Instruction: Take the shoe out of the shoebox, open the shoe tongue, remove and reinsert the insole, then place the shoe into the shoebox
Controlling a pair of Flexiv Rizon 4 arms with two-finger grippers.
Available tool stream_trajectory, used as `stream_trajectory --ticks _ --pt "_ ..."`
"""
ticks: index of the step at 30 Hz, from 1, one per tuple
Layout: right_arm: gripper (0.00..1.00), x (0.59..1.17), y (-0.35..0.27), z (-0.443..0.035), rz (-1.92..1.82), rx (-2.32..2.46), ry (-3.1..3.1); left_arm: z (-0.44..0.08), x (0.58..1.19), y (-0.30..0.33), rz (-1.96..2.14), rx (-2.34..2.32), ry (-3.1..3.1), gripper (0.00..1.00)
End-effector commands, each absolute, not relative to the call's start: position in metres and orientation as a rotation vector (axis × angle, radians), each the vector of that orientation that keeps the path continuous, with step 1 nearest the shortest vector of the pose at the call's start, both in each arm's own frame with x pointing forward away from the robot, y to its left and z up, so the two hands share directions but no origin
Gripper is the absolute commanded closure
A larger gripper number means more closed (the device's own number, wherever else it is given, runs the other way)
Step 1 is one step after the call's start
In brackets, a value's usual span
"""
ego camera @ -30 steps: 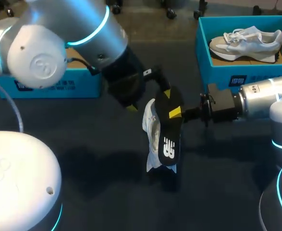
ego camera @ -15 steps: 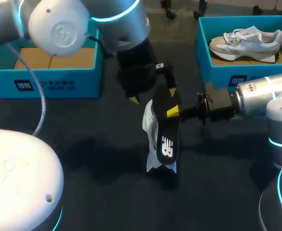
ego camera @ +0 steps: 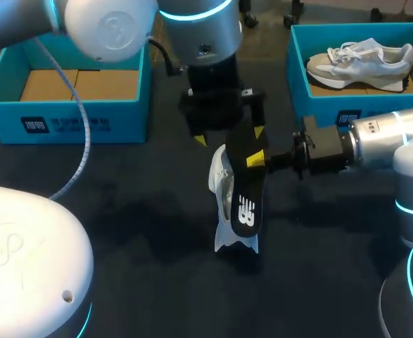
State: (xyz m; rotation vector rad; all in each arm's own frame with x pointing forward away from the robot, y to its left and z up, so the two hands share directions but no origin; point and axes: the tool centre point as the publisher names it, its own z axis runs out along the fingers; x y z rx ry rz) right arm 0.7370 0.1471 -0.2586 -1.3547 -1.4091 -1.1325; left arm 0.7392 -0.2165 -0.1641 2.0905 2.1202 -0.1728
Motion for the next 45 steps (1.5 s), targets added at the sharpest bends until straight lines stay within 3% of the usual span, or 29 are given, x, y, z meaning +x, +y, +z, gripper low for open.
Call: stream_trajectory --ticks 1,45 --pt "1.0 0.735 0.146 -0.26 -1.138 -1.359 -1.405 -0.166 0.739 -0.216 -0.175 2.087 2.119 0.0" --pt "1.0 0.724 0.129 -0.23 -1.157 -1.388 -1.393 -0.159 0.736 -0.169 -0.768 1.594 1.63 0.0"
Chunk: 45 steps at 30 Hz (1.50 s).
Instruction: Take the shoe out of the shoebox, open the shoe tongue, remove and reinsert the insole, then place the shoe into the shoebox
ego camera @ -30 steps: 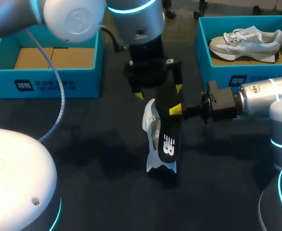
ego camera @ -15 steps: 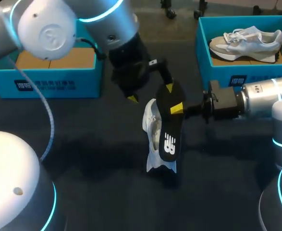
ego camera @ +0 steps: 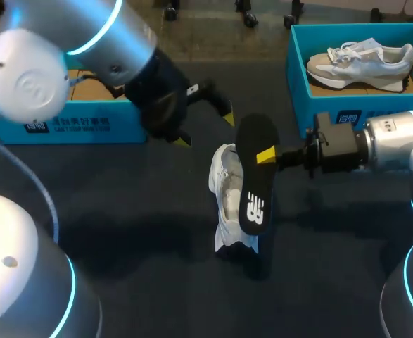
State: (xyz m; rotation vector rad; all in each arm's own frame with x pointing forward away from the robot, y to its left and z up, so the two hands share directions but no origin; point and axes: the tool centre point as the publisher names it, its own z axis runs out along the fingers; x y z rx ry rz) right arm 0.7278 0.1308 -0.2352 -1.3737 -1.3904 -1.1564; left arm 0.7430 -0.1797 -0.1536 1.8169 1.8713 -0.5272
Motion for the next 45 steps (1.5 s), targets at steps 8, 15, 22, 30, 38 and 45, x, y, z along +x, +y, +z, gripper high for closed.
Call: stream_trajectory --ticks 8,15,22,30,38,45 --pt "1.0 0.722 0.131 -0.224 -1.148 -1.395 -1.404 -0.16 0.735 -0.167 -0.915 1.48 1.487 0.0" --pt "1.0 0.718 0.136 -0.221 -1.146 -1.375 -1.406 -0.158 0.729 -0.169 -1.01 1.431 1.358 0.0" --pt "1.0 0.711 0.144 -0.211 -1.129 -1.335 -1.386 -0.157 0.728 -0.174 -1.041 1.378 1.28 0.0" --pt "1.0 0.704 0.151 -0.192 -1.151 -1.314 -1.383 -0.155 0.724 -0.189 -1.074 1.344 1.218 0.0" --pt "1.0 0.702 0.156 -0.182 -1.19 -1.312 -1.368 -0.154 0.727 -0.199 -1.087 1.309 1.187 0.0" --pt "1.0 0.695 0.162 -0.175 -1.167 -1.319 -1.358 -0.156 0.733 -0.212 -1.086 1.297 1.194 0.0"
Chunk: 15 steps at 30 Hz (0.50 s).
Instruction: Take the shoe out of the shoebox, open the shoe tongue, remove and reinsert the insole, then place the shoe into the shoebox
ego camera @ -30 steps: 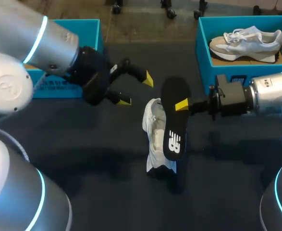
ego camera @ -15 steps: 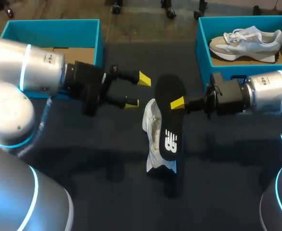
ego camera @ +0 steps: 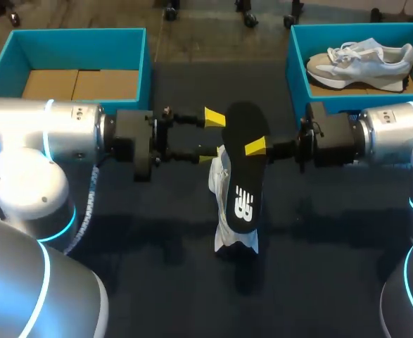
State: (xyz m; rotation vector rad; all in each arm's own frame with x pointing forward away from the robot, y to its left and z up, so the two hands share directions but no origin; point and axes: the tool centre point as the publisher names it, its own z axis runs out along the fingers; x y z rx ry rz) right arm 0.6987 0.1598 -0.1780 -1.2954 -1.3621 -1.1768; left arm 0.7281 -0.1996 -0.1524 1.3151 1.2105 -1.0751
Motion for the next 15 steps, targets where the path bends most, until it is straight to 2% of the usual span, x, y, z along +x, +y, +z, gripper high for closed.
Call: stream_trajectory --ticks 1,11,13,14,15 --pt "1.0 0.694 0.163 -0.175 -1.172 -1.321 -1.351 -0.156 0.733 -0.215 -1.084 1.3 1.193 0.0" --pt "1.0 0.69 0.174 -0.174 -1.195 -1.312 -1.327 -0.165 0.741 -0.228 -1.091 1.266 1.251 0.0" --pt "1.0 0.689 0.176 -0.173 -1.193 -1.313 -1.327 -0.166 0.742 -0.229 -1.098 1.259 1.253 0.13" --pt "1.0 0.689 0.177 -0.173 -1.192 -1.311 -1.327 -0.167 0.742 -0.23 -1.098 1.259 1.254 0.15" --pt "1.0 0.689 0.177 -0.173 -1.192 -1.311 -1.327 -0.167 0.742 -0.231 -1.103 1.255 1.255 0.31"
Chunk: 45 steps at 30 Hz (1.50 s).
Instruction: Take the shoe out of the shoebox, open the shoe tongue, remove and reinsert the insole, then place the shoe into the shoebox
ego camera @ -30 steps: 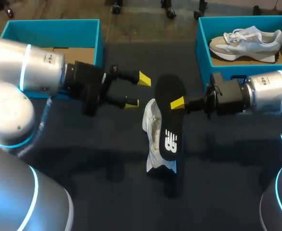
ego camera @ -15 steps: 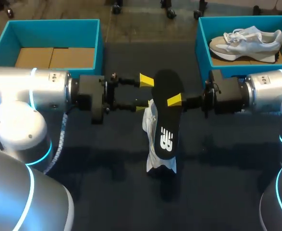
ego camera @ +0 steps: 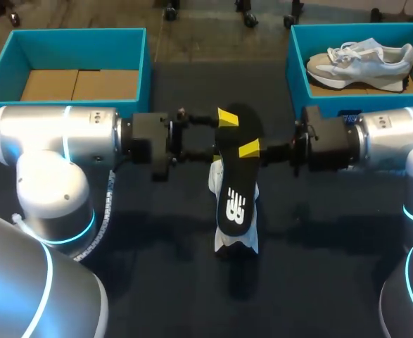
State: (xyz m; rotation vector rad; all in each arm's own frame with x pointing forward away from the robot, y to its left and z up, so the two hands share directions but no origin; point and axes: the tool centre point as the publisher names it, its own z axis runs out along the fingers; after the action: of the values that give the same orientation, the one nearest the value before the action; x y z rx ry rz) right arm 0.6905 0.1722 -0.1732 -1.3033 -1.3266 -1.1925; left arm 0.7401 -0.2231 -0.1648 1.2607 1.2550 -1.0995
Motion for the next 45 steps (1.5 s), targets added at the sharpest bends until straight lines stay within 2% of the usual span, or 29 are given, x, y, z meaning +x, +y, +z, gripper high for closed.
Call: stream_trajectory --ticks 1,4,5,9,11,15,17,20,23,24,26,27,28,33,34,35,36,45 --pt "1.0 0.689 0.177 -0.173 -1.193 -1.31 -1.326 -0.167 0.742 -0.232 -1.104 1.255 1.256 0.37" --pt "1.0 0.69 0.177 -0.174 -1.196 -1.312 -1.324 -0.169 0.742 -0.234 -1.108 1.256 1.259 0.43" --pt "1.0 0.691 0.177 -0.173 -1.198 -1.313 -1.324 -0.169 0.742 -0.234 -1.109 1.257 1.26 0.5" --pt "1.0 0.692 0.175 -0.173 -1.207 -1.331 -1.323 -0.171 0.741 -0.234 -1.114 1.256 1.269 0.54" --pt "1.0 0.693 0.174 -0.173 -1.21 -1.339 -1.321 -0.171 0.741 -0.234 -1.115 1.256 1.271 0.6" --pt "1.0 0.695 0.175 -0.172 -1.206 -1.334 -1.325 -0.174 0.74 -0.234 -1.118 1.252 1.283 0.6" --pt "1.0 0.695 0.175 -0.173 -1.204 -1.333 -1.326 -0.174 0.74 -0.235 -1.118 1.25 1.287 0.65" --pt "1.0 0.695 0.175 -0.173 -1.205 -1.331 -1.327 -0.174 0.74 -0.235 -1.12 1.247 1.29 0.67" --pt "1.0 0.695 0.175 -0.173 -1.207 -1.329 -1.327 -0.174 0.74 -0.236 -1.123 1.246 1.289 0.76" --pt "1.0 0.695 0.175 -0.173 -1.208 -1.33 -1.326 -0.174 0.74 -0.237 -1.123 1.245 1.289 0.84" --pt "1.0 0.694 0.174 -0.173 -1.214 -1.331 -1.322 -0.174 0.74 -0.238 -1.123 1.246 1.291 0.85" --pt "1.0 0.694 0.174 -0.173 -1.217 -1.331 -1.32 -0.174 0.74 -0.239 -1.125 1.246 1.29 0.93" --pt "1.0 0.694 0.175 -0.173 -1.218 -1.331 -1.32 -0.174 0.74 -0.239 -1.126 1.247 1.29 0.97" --pt "1.0 0.693 0.175 -0.175 -1.22 -1.334 -1.316 -0.174 0.739 -0.241 -1.136 1.252 1.293 1.0" --pt "0.65 0.693 0.174 -0.176 -1.221 -1.34 -1.314 -0.175 0.74 -0.241 -1.141 1.246 1.299 1.0" --pt "0.19 0.692 0.173 -0.176 -1.219 -1.358 -1.308 -0.176 0.74 -0.241 -1.142 1.242 1.31 1.0" --pt "0.0 0.691 0.171 -0.177 -1.221 -1.378 -1.305 -0.177 0.741 -0.24 -1.144 1.237 1.318 1.0" --pt "0.0 0.684 0.14 -0.191 -1.26 -1.553 -1.349 -0.192 0.742 -0.234 -1.223 1.189 1.425 1.0"
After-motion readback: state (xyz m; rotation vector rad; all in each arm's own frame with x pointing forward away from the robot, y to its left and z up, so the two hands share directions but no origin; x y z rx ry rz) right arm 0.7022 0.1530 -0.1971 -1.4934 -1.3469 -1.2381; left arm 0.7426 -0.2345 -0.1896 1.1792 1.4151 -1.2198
